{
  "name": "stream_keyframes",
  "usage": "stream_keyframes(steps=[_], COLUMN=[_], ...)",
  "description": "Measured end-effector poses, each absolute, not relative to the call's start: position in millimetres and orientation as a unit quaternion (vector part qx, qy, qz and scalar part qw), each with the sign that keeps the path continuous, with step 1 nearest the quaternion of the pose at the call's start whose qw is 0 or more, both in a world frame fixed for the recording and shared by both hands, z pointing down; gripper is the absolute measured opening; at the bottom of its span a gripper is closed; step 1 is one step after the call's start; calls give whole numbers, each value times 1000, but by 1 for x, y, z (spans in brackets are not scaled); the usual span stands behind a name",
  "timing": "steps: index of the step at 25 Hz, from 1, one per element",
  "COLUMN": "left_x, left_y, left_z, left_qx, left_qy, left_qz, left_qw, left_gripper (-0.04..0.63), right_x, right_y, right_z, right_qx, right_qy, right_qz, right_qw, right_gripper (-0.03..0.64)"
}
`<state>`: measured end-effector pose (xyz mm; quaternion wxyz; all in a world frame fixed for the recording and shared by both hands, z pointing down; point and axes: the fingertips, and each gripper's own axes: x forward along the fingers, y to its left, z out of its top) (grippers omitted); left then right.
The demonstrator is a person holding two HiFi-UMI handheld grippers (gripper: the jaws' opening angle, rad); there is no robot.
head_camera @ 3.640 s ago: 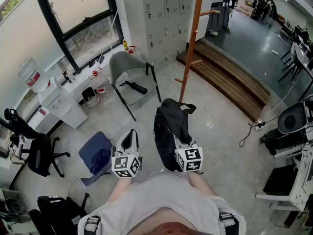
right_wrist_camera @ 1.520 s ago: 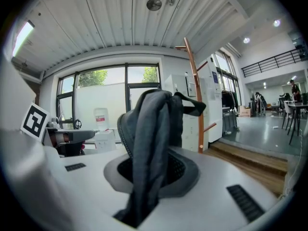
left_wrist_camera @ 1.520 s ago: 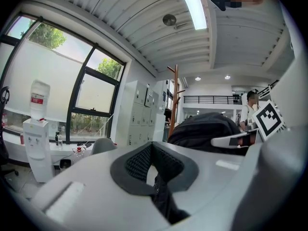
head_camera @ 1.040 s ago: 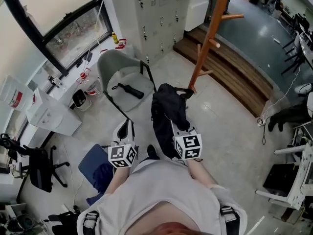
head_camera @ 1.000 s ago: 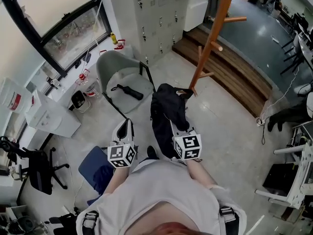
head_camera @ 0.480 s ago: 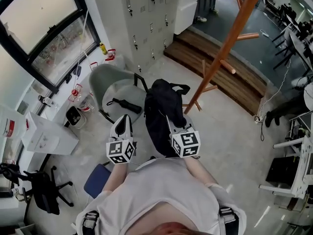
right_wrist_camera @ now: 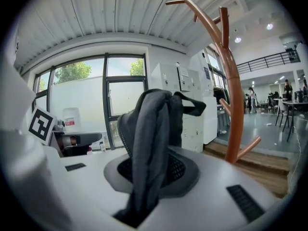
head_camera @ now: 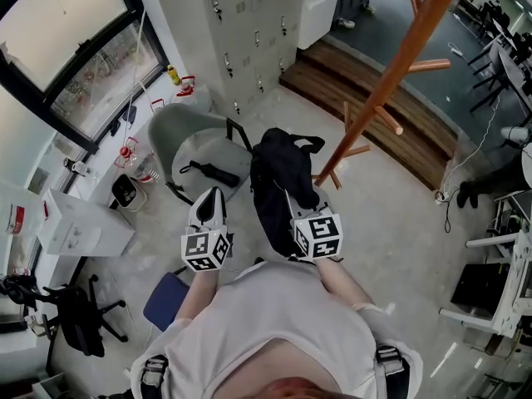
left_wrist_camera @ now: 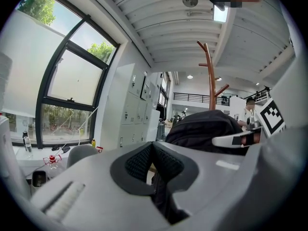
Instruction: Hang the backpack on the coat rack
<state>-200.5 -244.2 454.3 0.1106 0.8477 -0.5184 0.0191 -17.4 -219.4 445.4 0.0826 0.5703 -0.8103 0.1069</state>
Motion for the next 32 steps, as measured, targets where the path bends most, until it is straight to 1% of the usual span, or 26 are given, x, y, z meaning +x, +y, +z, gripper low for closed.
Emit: stream_keyframes(steps=[12, 19, 32], left_x=[-174, -159, -168], left_y=[-248, -235, -210], left_z=[484, 510, 560], left_qx=[847, 844, 827], left_qy=[-509, -504, -513], left_qz=[61, 92, 132], left_qw=[139, 158, 188], left_gripper=[11, 11, 11], right_x=[0, 5, 5], right_y=[-227, -231, -232], right_z=[481, 519, 608], right_qx=[564, 552, 545], right_qy=[-806, -806, -789], right_qz=[144, 173, 239], right_qw=[106, 123, 152], right_gripper=[69, 69, 69])
